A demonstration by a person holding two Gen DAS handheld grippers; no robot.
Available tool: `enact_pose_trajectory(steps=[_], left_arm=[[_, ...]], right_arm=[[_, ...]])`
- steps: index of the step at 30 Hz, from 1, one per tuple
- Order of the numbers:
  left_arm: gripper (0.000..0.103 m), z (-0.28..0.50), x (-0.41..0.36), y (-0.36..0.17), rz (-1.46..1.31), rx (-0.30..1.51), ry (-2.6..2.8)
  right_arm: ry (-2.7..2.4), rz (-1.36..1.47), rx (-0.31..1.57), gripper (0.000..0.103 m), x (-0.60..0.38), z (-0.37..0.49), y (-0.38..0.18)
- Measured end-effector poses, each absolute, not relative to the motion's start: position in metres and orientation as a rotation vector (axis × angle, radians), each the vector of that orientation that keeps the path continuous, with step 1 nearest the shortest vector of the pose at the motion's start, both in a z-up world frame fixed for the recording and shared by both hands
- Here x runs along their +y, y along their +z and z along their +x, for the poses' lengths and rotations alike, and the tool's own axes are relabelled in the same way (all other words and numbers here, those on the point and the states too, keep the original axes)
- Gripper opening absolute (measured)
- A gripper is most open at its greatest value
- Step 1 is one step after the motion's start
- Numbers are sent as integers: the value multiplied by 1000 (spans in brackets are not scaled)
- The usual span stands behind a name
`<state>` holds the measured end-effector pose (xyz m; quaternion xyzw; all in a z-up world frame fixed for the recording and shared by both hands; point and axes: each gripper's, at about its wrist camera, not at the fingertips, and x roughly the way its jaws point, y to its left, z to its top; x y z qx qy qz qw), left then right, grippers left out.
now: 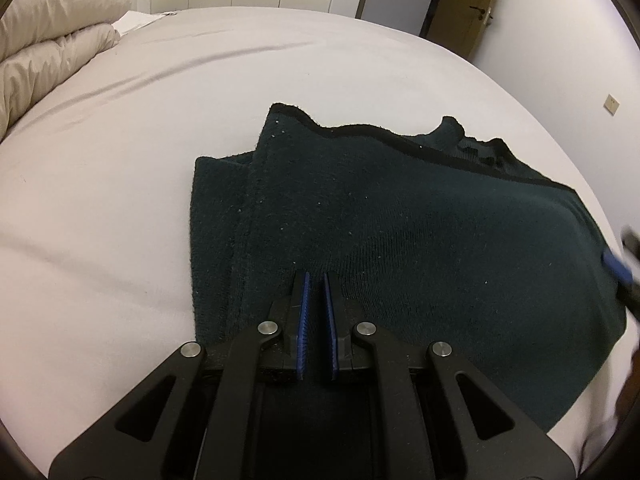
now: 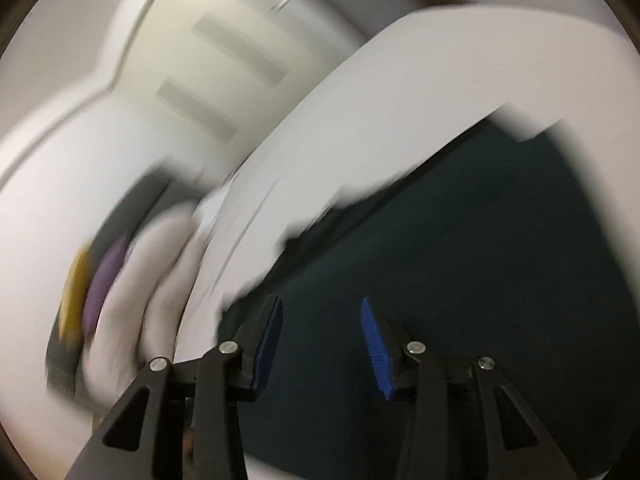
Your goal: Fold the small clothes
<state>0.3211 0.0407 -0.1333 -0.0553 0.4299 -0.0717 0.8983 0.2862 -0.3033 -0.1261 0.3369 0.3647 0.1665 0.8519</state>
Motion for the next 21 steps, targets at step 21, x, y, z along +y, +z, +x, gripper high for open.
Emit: enact_pose_trajectory(steps=[21], left_arm=[[10, 316, 52, -133, -200, 854, -189]], right_arm=[[-78, 911, 576, 48, -441, 198, -148]])
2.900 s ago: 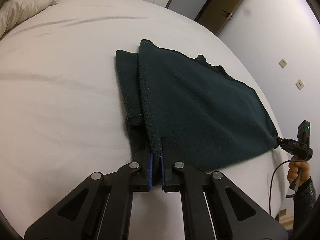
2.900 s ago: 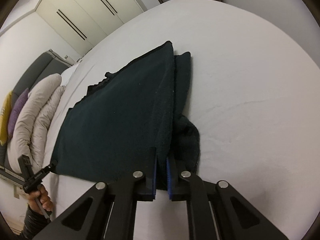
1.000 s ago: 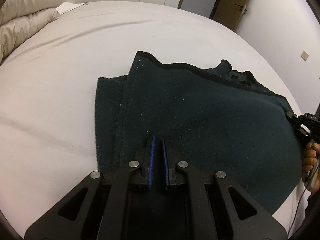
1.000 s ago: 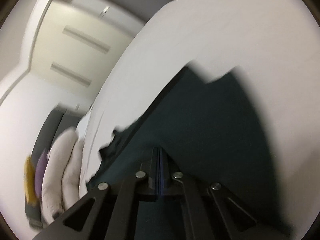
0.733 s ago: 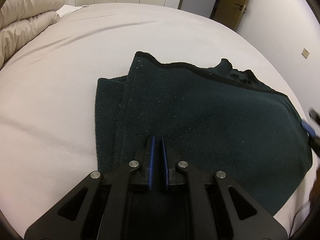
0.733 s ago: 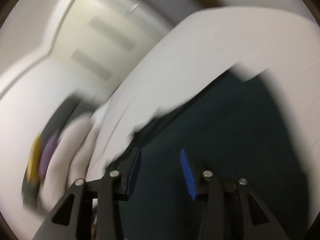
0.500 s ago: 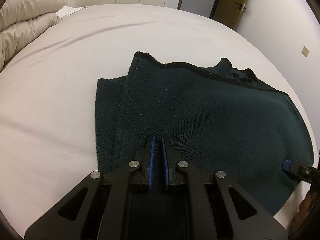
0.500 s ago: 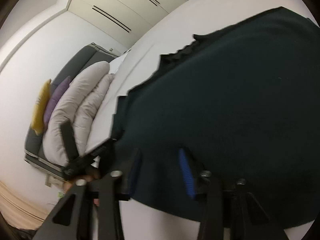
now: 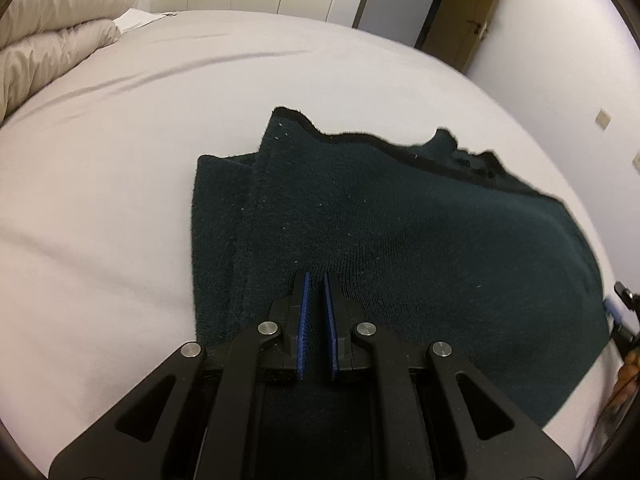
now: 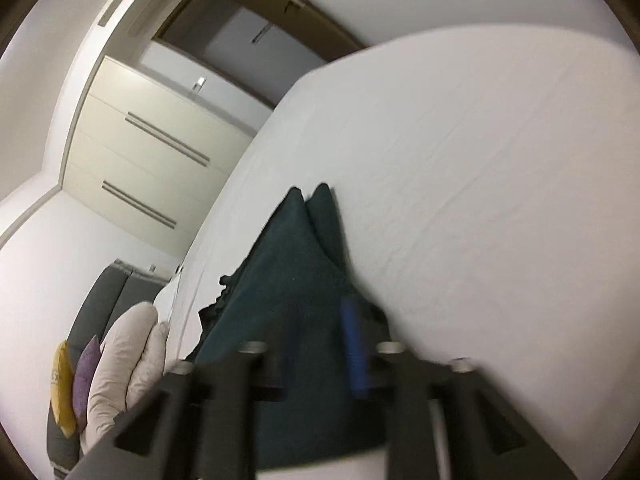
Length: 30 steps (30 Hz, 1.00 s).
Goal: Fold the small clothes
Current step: 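Open both tools and release the folded sweater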
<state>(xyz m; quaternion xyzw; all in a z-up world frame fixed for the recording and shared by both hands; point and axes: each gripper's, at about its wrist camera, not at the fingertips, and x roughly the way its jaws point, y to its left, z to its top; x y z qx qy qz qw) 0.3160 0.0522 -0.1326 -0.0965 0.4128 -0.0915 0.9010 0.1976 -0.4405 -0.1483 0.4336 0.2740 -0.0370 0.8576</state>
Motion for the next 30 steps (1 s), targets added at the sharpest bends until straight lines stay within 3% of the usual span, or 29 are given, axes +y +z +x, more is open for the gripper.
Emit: enact_pose_trajectory(steps=[1, 2, 8, 10, 12, 13, 21, 30], left_arm=[[10, 310, 57, -129, -233, 849, -184], [10, 303, 61, -126, -252, 845, -168], [13, 238, 94, -109, -422, 825, -100], [31, 216, 104, -107, -468, 827, -69], [83, 191, 116, -110, -572, 812, -69], [88, 177, 122, -114, -650, 804, -56], [88, 156, 111, -139, -884, 871, -137], [86, 208, 101, -157, -1130, 807, -125]], right_arm=[[-76, 901, 567, 56, -435, 194, -144], [-64, 890, 560, 58, -426, 192, -139], [106, 833, 603, 60, -360, 194, -124], [145, 808, 628, 60, -349, 194, -122], [181, 801, 640, 60, -334, 195, -119], [194, 805, 641, 60, -329, 194, -118], [260, 836, 662, 60, -305, 188, -117], [305, 870, 685, 60, -291, 195, -119]])
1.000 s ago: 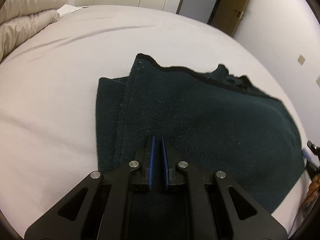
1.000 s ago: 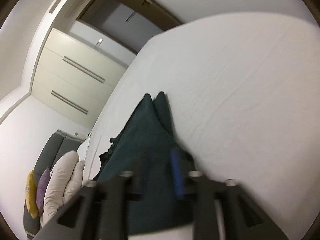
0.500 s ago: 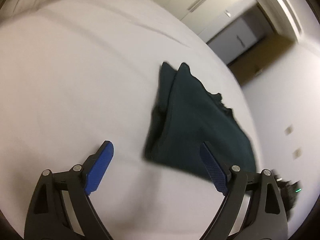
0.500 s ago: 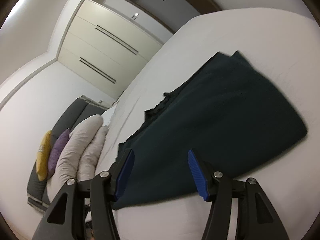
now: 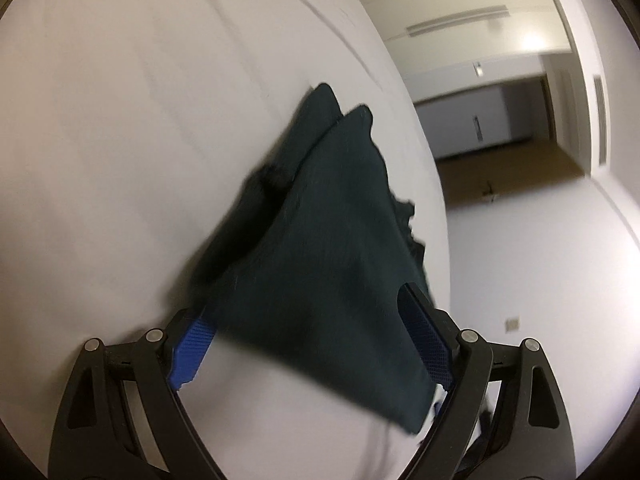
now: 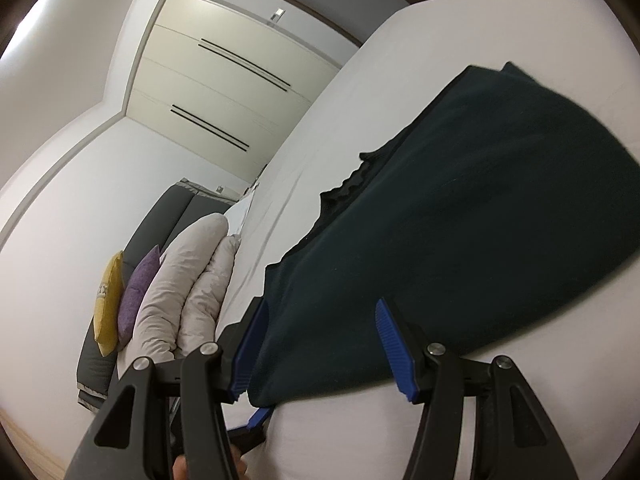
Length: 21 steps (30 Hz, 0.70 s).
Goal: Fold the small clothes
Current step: 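Open both tools and release the folded sweater, then grasp the folded sweater edge with the left tool while the right tool approaches it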
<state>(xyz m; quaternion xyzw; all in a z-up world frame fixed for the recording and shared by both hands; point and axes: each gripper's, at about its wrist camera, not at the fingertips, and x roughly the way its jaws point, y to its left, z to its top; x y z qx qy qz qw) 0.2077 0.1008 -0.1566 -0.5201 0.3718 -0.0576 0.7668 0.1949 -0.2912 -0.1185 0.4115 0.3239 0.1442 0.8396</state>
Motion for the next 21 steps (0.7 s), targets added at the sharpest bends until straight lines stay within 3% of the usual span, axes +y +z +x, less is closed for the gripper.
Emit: enact_pose_trajectory(steps=[1, 2, 4, 5, 6, 9, 16, 21], left_arm=[[86, 212, 102, -157, -1161, 796, -126], [78, 217, 102, -158, -1197, 778, -137], [57, 227, 104, -169, -1268, 774, -156], [37, 233, 106, -174, -1286, 787, -158], [26, 240, 106, -181, -1296, 811, -153], [17, 253, 105, -186, -1279, 820, -151], [10, 280, 101, -171, -1134, 835, -120], [10, 296, 47, -99, -751, 767, -136]], right_arm=[[313, 869, 687, 60, -288, 198, -118], [318, 868, 688, 60, -287, 198, -118], [330, 862, 692, 60, -283, 205, -117], [334, 856, 695, 60, -280, 210, -117], [336, 850, 700, 60, -278, 214, -117], [356, 830, 723, 60, -272, 234, -121], [352, 828, 846, 58, -271, 282, -153], [419, 888, 849, 59, -289, 283, -158]])
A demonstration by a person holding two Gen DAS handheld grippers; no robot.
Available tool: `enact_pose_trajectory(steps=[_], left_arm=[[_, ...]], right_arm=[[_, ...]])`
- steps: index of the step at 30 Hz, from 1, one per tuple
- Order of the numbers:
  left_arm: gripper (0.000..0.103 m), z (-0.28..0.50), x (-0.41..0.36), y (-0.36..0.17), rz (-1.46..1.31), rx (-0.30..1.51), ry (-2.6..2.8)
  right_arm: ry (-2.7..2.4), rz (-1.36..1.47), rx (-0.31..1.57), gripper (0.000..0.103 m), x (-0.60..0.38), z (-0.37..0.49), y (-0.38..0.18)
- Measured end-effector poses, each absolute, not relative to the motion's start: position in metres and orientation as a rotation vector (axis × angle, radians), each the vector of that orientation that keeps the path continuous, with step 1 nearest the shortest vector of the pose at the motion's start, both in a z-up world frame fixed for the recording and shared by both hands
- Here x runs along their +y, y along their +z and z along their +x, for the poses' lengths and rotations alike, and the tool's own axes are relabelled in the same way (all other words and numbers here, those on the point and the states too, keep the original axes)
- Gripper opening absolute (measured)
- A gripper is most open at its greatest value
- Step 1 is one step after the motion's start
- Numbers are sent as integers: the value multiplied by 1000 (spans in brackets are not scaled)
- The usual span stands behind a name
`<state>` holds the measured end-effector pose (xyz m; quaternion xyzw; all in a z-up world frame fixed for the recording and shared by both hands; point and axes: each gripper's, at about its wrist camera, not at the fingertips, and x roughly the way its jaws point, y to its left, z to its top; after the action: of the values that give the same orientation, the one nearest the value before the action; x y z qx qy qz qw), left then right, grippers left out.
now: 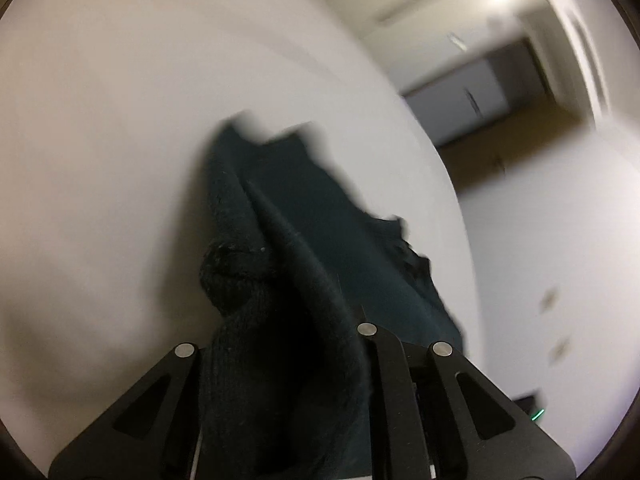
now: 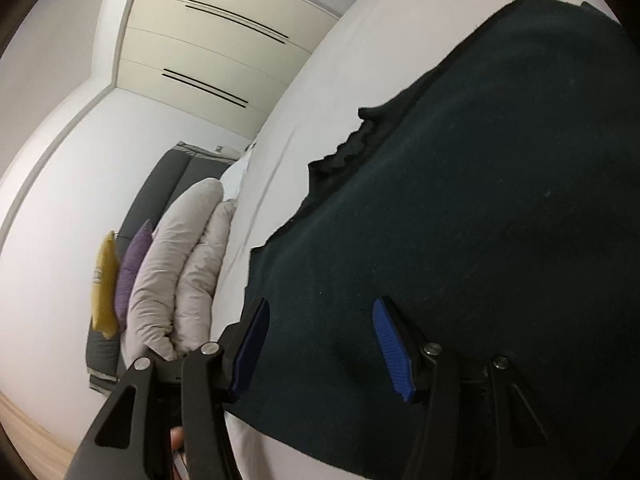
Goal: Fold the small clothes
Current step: 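Grasp the folded sweater edge with the left tool while the right tool approaches it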
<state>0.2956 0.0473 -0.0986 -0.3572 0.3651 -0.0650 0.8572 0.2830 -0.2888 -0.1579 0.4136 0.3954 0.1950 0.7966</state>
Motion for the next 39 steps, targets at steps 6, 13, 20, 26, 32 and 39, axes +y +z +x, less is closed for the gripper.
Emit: enact_pose_trajectory(steps=[6, 13, 20, 26, 32, 39], left_arm=[[10, 290, -127, -63, 91, 656, -225], [10, 279, -159, -104, 221, 655, -202], [10, 269, -139, -100, 182, 625, -169], [10, 247, -148, -94, 257, 571, -120], [10, 231, -147, -93, 324, 557, -103], [11, 218, -149, -95, 382, 566, -95]], right_arm=[[470, 1018, 825, 77, -334, 291, -148], [607, 1053, 980, 77, -335, 329, -156], [598, 1059, 1015, 79, -317, 348, -153], [608, 987, 1117, 79, -291, 369, -146], [602, 919, 1206, 64, -265, 397, -154], [598, 786, 1237, 20, -247, 405, -161]])
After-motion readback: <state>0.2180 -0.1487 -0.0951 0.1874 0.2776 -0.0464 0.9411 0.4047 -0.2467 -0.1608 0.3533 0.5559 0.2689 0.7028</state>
